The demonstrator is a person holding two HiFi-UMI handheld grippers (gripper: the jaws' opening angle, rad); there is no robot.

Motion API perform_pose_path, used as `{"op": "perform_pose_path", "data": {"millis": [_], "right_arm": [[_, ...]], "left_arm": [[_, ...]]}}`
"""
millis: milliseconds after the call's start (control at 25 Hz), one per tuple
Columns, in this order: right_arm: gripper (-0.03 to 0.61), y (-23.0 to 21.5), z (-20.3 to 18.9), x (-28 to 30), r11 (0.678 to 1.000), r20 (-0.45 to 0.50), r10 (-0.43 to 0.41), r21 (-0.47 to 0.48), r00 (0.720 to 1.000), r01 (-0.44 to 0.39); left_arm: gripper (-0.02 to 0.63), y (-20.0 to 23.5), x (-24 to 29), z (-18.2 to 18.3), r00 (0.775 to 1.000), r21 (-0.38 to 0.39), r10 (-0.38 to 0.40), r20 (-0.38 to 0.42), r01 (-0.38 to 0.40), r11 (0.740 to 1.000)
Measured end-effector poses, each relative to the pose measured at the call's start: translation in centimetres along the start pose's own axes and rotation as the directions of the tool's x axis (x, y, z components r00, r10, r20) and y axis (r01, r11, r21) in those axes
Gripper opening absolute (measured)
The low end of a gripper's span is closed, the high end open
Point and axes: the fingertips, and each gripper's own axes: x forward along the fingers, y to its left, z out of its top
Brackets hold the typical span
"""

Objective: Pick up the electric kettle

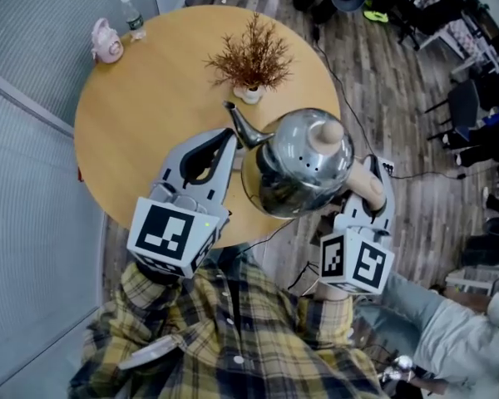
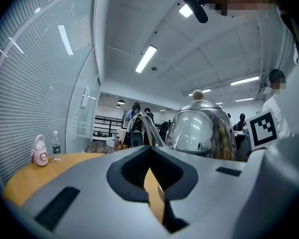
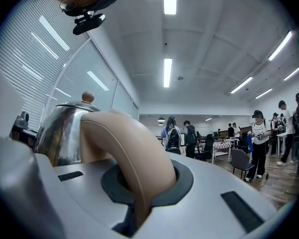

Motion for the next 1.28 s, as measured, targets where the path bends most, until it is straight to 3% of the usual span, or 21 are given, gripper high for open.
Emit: {"op": "perform_pose_path", "data": {"millis": [800,1040,1280], "right_arm": [[0.031,-0.9,-1.1,0.3,1.000,-0.015,-0.001,-0.001,1.000,0.001],[0.031,-0.2,-1.7,0.8,1.000,-0.020,0.012,0.000,1.000,-0.012],[0.031,-1.1,-0.3,0.6,1.000,-0.005,0.013,0.000,1.000,-0.013]], "left_arm": [[0.002,0.0,1.4,-1.5,0.999,-0.038,-0.035,0.009,0.035,0.999],[0.002,1.4,1.2,-2.3,1.000,0.004,-0.011,0.017,0.011,1.000],[0.002,1.0,1.3,-0.3,0.999,0.026,-0.037,0.036,0.036,0.999]]}}
